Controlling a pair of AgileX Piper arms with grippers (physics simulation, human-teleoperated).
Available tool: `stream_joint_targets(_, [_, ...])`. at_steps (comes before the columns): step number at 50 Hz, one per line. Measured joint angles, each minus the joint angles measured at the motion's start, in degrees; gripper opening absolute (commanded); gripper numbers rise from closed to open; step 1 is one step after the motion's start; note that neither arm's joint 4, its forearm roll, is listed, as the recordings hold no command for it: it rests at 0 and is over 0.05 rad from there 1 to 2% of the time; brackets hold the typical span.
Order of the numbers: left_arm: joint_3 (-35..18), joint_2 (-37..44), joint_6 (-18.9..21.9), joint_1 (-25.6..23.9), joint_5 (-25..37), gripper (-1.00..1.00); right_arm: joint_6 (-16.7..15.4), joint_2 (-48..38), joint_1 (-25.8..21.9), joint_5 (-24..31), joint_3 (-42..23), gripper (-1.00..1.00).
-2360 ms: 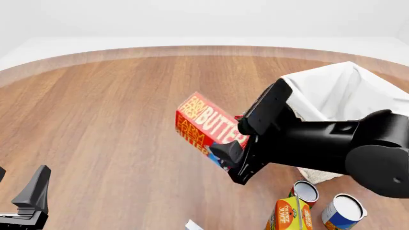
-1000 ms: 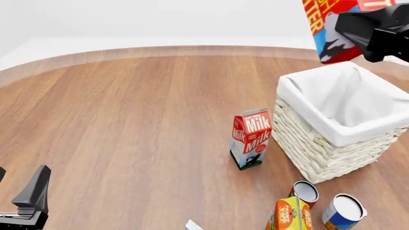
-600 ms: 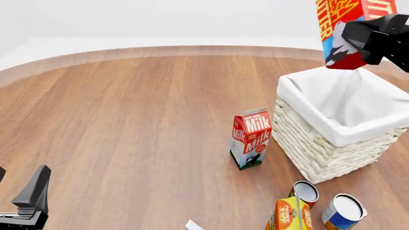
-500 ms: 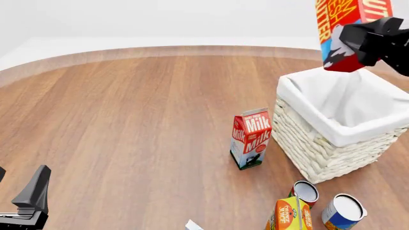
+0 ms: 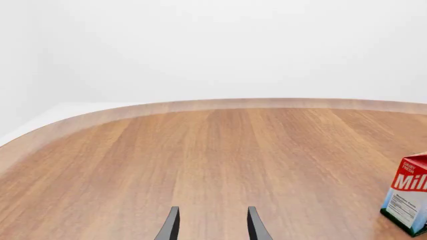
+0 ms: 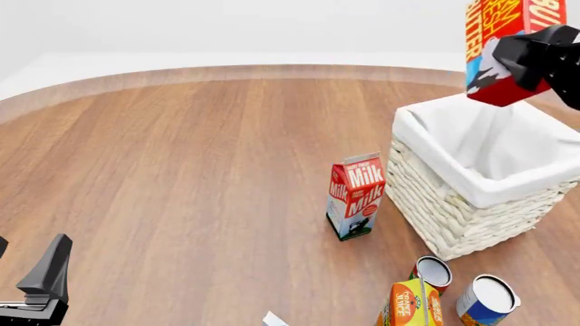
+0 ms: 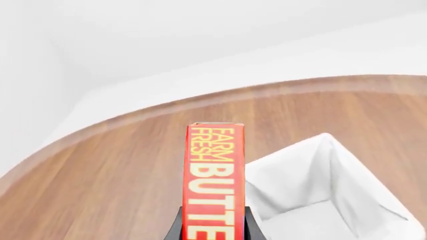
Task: Pick up the cream cheese box and the butter, and put them in the basket.
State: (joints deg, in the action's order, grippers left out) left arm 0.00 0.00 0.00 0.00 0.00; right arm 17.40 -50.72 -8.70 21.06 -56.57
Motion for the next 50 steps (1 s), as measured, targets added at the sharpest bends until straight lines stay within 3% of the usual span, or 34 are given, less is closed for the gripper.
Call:
stream_joint_targets(30, [0.0,0.0,0.0,0.0,0.0,1.0,7.4,0.7,5.8,-3.1,6.1,-1.0])
stream_joint_targets(50, [0.0,0.0,0.0,0.0,0.0,1.0,11.7,-1.5,7.1,-4.4,9.8,-1.0])
